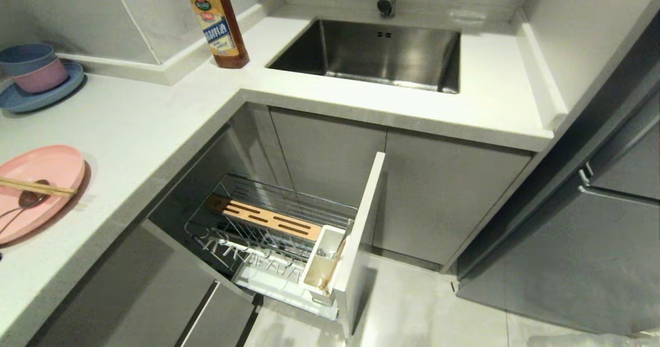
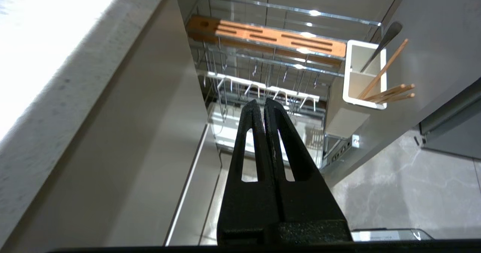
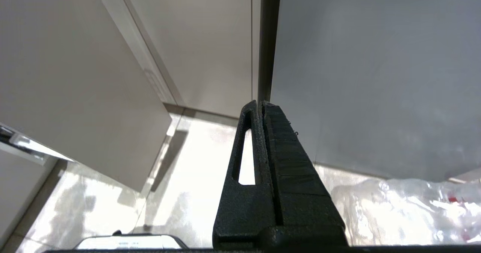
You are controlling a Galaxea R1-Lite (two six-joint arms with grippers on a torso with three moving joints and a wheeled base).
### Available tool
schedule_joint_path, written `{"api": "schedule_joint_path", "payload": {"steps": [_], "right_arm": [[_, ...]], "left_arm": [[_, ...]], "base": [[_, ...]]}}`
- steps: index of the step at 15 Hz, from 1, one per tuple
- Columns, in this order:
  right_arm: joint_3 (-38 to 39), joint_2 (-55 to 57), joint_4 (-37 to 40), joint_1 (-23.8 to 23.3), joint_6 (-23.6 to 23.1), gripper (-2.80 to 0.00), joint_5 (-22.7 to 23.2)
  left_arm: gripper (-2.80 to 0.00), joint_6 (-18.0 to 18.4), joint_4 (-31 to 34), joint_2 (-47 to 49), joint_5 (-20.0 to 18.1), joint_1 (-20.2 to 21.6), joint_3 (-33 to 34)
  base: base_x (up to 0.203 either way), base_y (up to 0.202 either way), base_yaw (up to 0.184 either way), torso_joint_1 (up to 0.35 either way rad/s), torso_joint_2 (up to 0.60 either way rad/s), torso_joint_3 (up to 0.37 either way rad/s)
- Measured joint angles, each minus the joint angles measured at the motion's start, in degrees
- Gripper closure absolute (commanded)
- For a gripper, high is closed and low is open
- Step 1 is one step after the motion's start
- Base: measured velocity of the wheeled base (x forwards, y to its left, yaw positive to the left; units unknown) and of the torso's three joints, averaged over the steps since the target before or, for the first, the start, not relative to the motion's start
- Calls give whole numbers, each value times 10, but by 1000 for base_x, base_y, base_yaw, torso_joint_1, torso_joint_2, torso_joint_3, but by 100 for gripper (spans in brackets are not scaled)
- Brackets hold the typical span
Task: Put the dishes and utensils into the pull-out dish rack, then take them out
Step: Pick up the bowl and place it in the cupboard
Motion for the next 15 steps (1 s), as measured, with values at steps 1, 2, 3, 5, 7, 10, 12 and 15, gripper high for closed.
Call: {"api": "schedule_joint_path", "payload": {"steps": [1,2,3,5,7,10,12,15], "right_arm": [[0,0,0,0,0,0,0],[0,0,0,0,0,0,0],[0,0,0,0,0,0,0],[0,0,0,0,0,0,0],[0,0,0,0,0,0,0],[0,0,0,0,0,0,0],[0,0,0,0,0,0,0],[0,0,0,0,0,0,0]], "left_arm": [[0,-1,0,0,0,0,0],[0,-3,0,0,1,0,0],[0,-4,0,0,1,0,0],[0,-4,0,0,1,0,0],[0,-4,0,0,1,0,0],[0,18,-8,0,-3,0,-5],[0,27,-15,1,-2,0,-52],[0,66,16,11,9,0,-196]], "base": [[0,0,0,2,4,-139],[0,0,0,-2,4,-78],[0,0,0,0,4,-46],[0,0,0,0,0,-14],[0,0,0,0,0,0],[0,0,0,0,0,0],[0,0,0,0,0,0],[0,0,0,0,0,0]]}}
